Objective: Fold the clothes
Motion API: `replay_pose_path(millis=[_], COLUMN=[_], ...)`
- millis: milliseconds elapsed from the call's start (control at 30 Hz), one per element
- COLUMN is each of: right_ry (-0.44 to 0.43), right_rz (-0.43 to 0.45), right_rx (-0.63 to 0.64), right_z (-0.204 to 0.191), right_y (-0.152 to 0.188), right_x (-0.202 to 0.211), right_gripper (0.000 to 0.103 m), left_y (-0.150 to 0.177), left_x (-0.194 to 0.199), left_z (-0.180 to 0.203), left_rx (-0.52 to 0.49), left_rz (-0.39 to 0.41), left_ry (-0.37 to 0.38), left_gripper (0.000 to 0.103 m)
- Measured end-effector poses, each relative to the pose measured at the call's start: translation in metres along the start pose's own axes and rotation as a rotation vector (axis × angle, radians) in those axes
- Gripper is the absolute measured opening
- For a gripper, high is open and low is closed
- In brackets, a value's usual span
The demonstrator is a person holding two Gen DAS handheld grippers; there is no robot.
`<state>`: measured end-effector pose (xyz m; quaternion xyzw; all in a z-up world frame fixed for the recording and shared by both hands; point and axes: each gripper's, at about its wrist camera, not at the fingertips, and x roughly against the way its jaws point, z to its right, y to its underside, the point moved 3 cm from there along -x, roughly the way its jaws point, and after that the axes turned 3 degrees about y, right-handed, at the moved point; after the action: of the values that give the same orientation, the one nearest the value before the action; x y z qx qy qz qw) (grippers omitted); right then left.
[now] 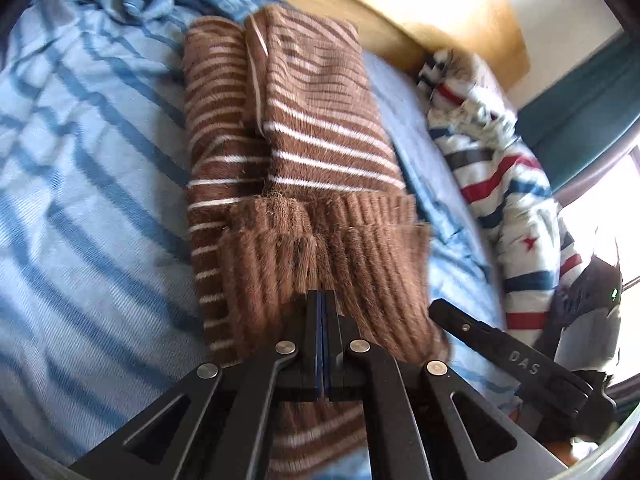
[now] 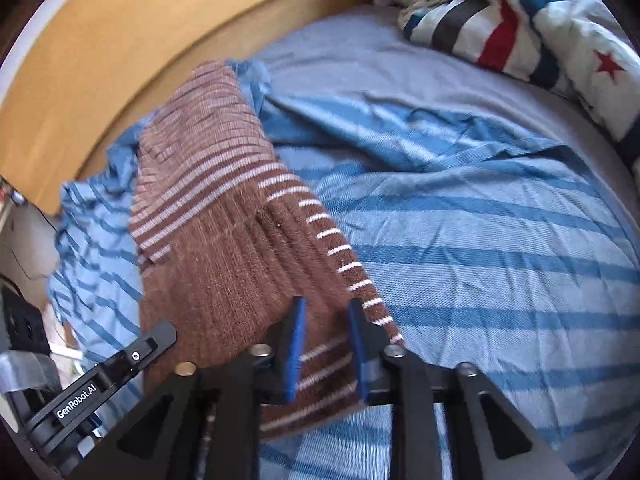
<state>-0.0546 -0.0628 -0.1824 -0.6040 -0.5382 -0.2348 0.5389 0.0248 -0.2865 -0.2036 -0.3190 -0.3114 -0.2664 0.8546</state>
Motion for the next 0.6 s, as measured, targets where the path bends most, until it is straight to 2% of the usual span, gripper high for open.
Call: replay_pose_path(millis=[33, 67, 100, 167, 200, 233, 333, 433, 467, 533, 600], right_ry=[-0.029, -0.059, -0.112, -0.209, -0.259, -0.313, -0.431, -0.497, -0.518, -0.485, -0.51], right_rz=[0.014, 0.027, -0.006, -0.099, -0.151, -0.2, -0.281, -0.262, -0.255, -0.227, -0.244], right_rx=[-0.028, -0.056, -0.071, -0.108, -0.135, -0.168, -0.301, -0.269, -0.257, -0.214, -0.266], right_z=[0.005, 0.009, 0.011, 0.013, 0.013, 0.013, 0.01, -0.006, -0.011, -0.016, -0.01], right_y=[0.005, 0.011, 0.018, 0.037, 0.048, 0.058, 0.079, 0.078, 0.078, 0.075, 0.074], right_x=[0.011, 0.023, 0.025, 0.023, 0.015, 0.006, -0.019, -0.027, -0.03, -0.034, -0.045], right_gripper=[0.051, 0.055, 0.056, 0.059, 0.059, 0.059, 0.059, 0.063, 0.07, 0.072, 0.073], left_y=[0.004, 0.008, 0.013, 0.022, 0.027, 0.031, 0.039, 0.039, 0.037, 0.024, 0.009], left_x=[0.008, 0.015, 0.023, 0.036, 0.041, 0.046, 0.051, 0.057, 0.061, 0.062, 0.061], left_z=[-0.004, -0.012, -0.02, -0.038, -0.044, -0.048, -0.054, -0.055, -0.056, -0.052, -0.045], left_rx=[0.032, 0.078, 0.128, 0.228, 0.253, 0.267, 0.283, 0.304, 0.316, 0.302, 0.258], left_rz=[0.015, 0.026, 0.036, 0.084, 0.114, 0.13, 0.106, 0.125, 0.143, 0.15, 0.147], left_ry=[0.026, 0.049, 0.073, 0.102, 0.11, 0.115, 0.141, 0.154, 0.174, 0.208, 0.215], left_gripper=[0.006, 0.014, 0.022, 0.065, 0.072, 0.073, 0.073, 0.073, 0.073, 0.073, 0.073])
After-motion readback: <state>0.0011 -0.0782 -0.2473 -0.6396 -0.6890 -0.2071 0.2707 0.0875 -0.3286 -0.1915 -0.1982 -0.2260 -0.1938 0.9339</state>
